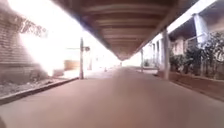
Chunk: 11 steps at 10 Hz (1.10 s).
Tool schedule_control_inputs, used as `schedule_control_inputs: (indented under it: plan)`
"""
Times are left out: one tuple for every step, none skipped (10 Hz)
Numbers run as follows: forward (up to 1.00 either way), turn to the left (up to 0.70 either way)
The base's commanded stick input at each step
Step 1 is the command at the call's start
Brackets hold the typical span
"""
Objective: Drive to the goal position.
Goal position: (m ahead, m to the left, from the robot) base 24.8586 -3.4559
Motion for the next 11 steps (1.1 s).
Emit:
schedule_control_inputs:
  plan:
    - [0.85,-0.28]
    - [0.85,0.0]
    - [0.85,0.0]
    - [0.85,0.0]
    - [0.85,0.0]
    - [0.85,0.0]
    - [0.85,0.0]
    - [0.85,0.0]
    - [0.85,0.0]
    - [0.85,0.0]
    - [0.85,0.0]
